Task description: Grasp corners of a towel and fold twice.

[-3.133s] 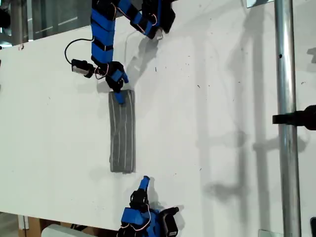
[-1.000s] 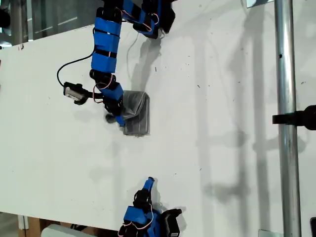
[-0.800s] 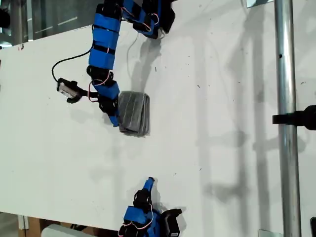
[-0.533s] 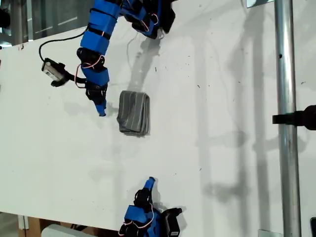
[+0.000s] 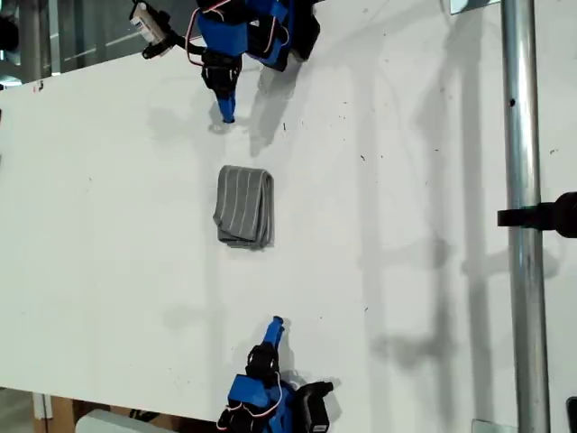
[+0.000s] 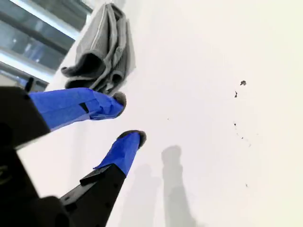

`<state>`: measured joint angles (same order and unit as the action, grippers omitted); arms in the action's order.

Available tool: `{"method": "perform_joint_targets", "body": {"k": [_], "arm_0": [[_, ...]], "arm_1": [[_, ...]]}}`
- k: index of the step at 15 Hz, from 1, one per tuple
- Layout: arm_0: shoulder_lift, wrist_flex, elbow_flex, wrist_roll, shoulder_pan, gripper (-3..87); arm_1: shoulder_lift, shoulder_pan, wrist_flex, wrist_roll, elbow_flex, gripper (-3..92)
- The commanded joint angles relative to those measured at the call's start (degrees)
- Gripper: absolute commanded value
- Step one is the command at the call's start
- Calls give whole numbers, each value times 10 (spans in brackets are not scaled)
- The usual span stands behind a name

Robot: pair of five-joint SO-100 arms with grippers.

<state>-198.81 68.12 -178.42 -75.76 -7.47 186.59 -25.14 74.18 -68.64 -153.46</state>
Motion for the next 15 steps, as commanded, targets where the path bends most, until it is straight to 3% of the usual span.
{"method": "perform_joint_targets", "body": {"k": [1,2,3,4,5,6,8,15], "arm_0": [[-4,53,-3,-19,4,100],[-3,59,-3,24,6,81],[-3,59,-3,92,8,81],[-3,59,-3,80,41,77],[-3,59,-3,14,75,76],[-3,59,-3,48,91,73],[-4,57,-3,219,95,70],[-4,57,-3,211,91,70]], "arm_1": [[20,8,34,-31,-48,-3],[20,-2,41,-62,-96,-3],[8,11,53,-155,-122,46],[23,21,98,-178,-123,59],[18,34,98,-174,-121,62],[18,43,98,-174,-121,62],[18,54,98,-173,-121,62],[18,61,98,-173,-121,62]]}}
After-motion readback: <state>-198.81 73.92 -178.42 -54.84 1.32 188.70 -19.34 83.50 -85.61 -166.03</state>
